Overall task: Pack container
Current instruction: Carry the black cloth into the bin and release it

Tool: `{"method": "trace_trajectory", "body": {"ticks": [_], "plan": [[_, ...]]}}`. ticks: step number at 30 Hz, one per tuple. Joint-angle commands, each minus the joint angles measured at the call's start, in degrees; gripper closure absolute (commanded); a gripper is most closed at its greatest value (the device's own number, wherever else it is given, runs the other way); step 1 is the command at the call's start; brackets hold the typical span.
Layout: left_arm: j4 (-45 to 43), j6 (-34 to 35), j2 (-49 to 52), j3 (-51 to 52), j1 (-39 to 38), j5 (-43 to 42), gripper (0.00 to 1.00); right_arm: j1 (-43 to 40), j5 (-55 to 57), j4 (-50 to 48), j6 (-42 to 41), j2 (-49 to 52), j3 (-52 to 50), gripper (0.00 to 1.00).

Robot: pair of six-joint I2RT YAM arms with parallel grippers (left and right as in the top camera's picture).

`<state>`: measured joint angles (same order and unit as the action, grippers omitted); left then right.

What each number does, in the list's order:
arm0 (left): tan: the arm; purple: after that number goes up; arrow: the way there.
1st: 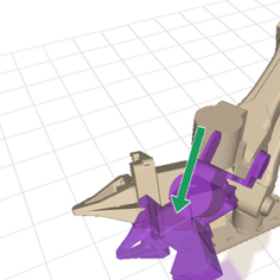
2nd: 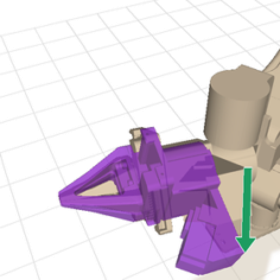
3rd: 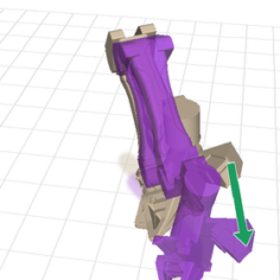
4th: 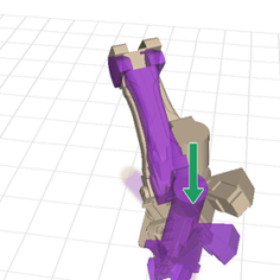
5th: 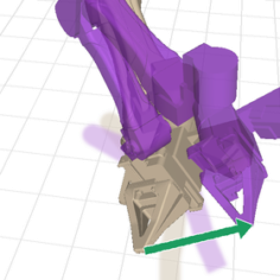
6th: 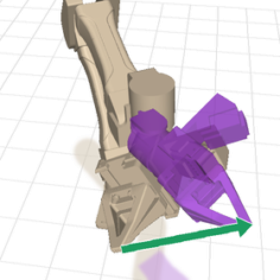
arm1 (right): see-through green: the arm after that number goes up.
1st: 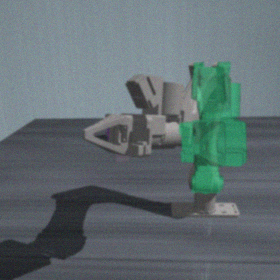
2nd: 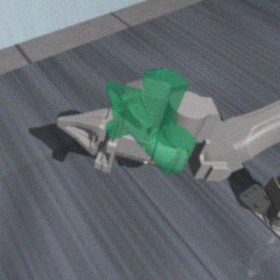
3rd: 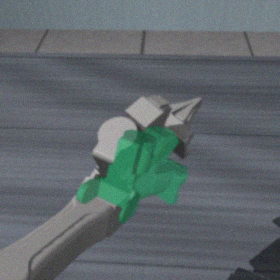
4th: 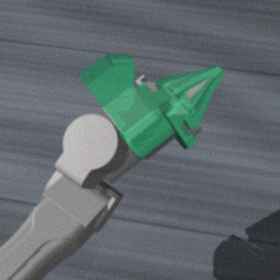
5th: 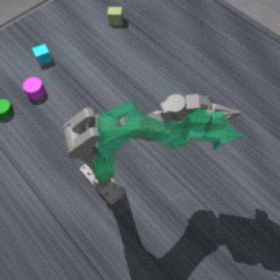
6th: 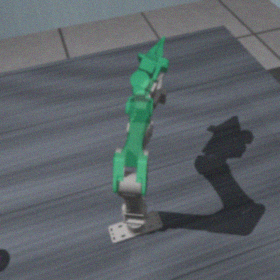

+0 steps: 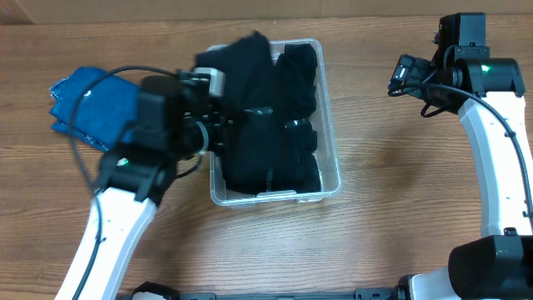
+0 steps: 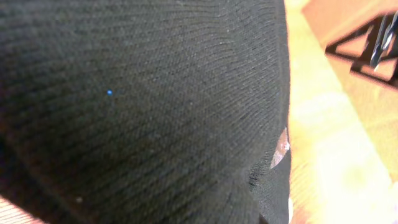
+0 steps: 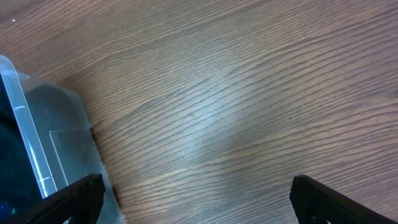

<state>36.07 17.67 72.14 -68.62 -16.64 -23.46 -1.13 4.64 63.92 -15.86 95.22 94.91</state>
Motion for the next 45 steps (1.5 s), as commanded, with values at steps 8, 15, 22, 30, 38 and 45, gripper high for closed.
{"method": "trace_trajectory", "body": {"ticks": [8,15,22,30,38,45], "plan": [[-10.54,23.08,20.13,-1.84,-15.19,9.27,0.96,-0.13,-0.28,-0.37,-0.24,-0.7,-0.07,0.0],[-9.64,22.93,25.83,-1.84,-16.48,8.81,0.69,-0.13,-0.28,-0.37,-0.22,-0.7,-0.07,0.0],[-0.26,12.31,20.2,-8.72,-14.12,19.8,0.0,-0.13,-0.28,-0.39,0.83,-0.7,-0.07,0.0],[2.05,0.11,22.73,-17.75,-14.69,22.99,0.73,-0.13,-0.31,-0.59,0.83,-0.7,-0.07,0.0],[11.63,2.1,49.11,-17.75,-18.32,12.44,0.93,-0.13,-0.28,-0.79,0.83,-0.7,-0.07,0.0],[20.57,0.31,40.94,-30.64,-11.78,16.15,0.51,-0.13,-0.28,-0.61,0.83,-0.7,-0.07,0.0]]}}
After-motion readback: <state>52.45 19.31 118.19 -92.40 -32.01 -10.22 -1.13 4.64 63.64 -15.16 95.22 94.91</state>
